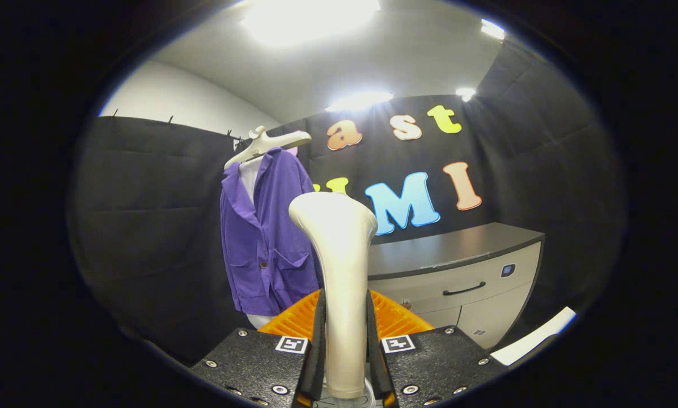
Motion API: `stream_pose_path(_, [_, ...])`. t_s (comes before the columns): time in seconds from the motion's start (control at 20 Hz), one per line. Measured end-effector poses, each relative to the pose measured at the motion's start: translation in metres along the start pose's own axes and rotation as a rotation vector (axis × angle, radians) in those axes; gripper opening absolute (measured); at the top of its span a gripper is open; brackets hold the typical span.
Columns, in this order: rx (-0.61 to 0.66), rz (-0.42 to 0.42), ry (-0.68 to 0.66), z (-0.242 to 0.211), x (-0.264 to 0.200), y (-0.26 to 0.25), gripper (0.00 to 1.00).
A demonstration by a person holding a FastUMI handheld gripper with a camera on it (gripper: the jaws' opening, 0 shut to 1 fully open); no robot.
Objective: Iron the clothes twice with a garment steamer, once on the left side and once on the right side.
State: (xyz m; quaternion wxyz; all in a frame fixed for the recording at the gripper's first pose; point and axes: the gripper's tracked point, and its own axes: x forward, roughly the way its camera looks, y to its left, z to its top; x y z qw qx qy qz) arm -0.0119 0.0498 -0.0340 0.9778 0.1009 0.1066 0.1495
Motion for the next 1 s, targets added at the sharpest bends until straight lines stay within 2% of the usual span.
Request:
stream_pose_path(0.4, [0.019, -0.039, -0.078, 0.042, -0.041, -0.027, 0.33])
stream_pose_path(0.7, [0.027, -0.094, -0.075, 0.038, -0.04, -0.031, 0.33])
stream_pose_path(1.0, [0.02, -0.106, -0.072, 0.037, -0.038, -0.024, 0.33])
